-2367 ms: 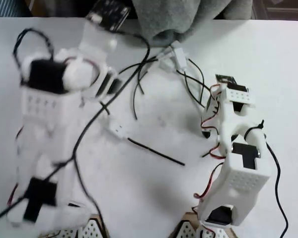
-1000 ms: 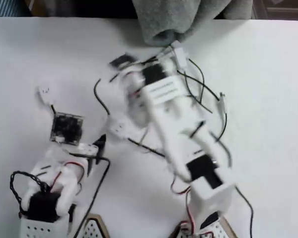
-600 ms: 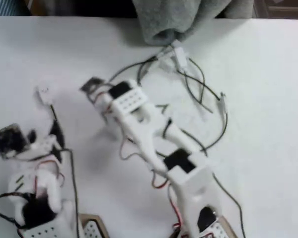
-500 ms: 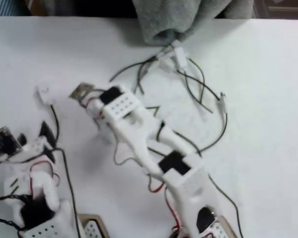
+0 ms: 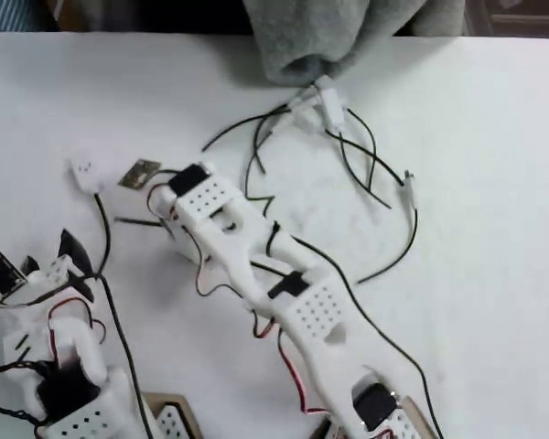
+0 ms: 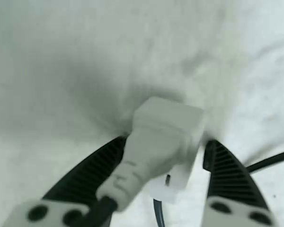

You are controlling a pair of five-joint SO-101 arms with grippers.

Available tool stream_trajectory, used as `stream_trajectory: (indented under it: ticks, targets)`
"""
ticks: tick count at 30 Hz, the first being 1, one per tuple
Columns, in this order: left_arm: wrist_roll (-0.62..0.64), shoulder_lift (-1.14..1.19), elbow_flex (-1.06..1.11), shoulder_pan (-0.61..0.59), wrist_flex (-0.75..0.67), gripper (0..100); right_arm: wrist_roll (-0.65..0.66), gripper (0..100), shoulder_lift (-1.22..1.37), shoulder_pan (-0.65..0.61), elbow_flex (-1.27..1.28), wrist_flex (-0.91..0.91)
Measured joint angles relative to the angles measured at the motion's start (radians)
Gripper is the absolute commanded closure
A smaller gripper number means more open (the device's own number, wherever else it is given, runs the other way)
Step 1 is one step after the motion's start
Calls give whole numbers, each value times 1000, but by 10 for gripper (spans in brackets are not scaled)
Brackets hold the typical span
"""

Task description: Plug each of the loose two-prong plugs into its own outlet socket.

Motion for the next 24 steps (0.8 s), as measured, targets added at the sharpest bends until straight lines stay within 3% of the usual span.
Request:
stream_trajectory:
  ticks: [3,10,14,18,24]
  targets:
    - [0,0,20,0,-31,775,0,948,63,23,-157,84]
    - [0,0,32,0,-57,775,5,926,144,109,-480,196]
    - [0,0,34,0,-57,775,98,925,144,213,-617,190]
    - [0,0,34,0,-57,775,215,925,144,299,-704,104]
    - [0,0,34,0,-57,775,238,868,155,394,-713,-181]
